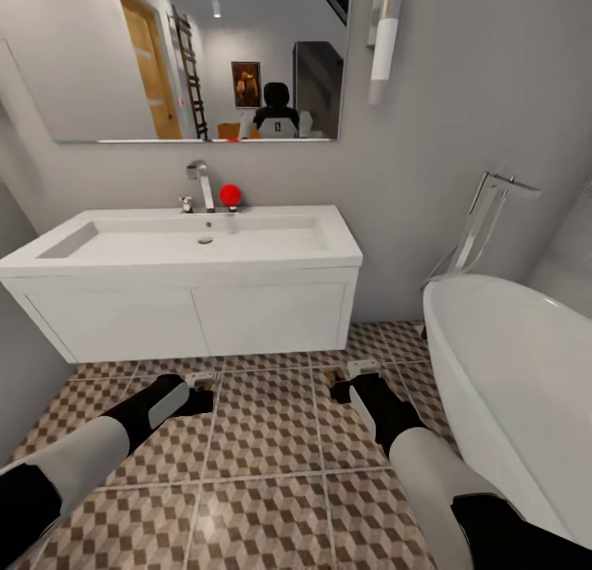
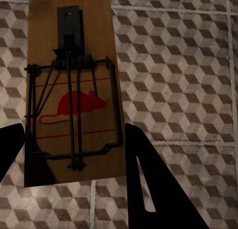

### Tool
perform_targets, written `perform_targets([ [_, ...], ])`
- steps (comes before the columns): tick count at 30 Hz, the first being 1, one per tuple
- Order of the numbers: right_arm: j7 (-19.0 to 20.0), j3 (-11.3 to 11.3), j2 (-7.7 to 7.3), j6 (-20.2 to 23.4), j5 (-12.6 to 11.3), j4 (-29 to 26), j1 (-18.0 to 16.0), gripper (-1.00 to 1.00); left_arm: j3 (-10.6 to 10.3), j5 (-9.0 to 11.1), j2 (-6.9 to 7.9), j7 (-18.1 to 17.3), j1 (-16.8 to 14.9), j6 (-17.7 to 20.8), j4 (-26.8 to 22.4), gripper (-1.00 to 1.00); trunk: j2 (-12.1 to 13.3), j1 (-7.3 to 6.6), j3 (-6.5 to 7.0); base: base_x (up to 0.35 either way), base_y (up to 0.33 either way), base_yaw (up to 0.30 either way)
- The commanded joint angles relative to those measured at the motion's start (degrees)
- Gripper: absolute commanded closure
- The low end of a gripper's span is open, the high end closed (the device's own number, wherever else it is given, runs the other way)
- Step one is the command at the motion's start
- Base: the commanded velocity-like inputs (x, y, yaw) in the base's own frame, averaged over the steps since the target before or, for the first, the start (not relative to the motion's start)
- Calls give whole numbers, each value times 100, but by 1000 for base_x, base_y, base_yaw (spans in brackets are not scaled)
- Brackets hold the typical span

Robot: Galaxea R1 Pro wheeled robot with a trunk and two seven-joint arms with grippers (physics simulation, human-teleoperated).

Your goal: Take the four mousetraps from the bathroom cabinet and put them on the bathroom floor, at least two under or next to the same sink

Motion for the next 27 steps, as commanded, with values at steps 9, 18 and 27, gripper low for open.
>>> perform_targets([
  [9, -16, 4, 3, 35, 46, -7, -3, 100, -40, 39, 8, 60, -2, 13, -13, 100, -365, 198, -245, 0, 0, -104],
  [18, -16, 11, 3, 28, 46, -4, -1, 100, -40, 39, 8, 60, -3, 12, -11, 100, -726, 395, -485, 0, 0, -102],
  [27, -14, 20, 3, 21, 44, 1, -4, 100, -40, 39, 8, 60, -5, 13, -13, 100, -1087, 593, -726, 0, 0, -51],
])
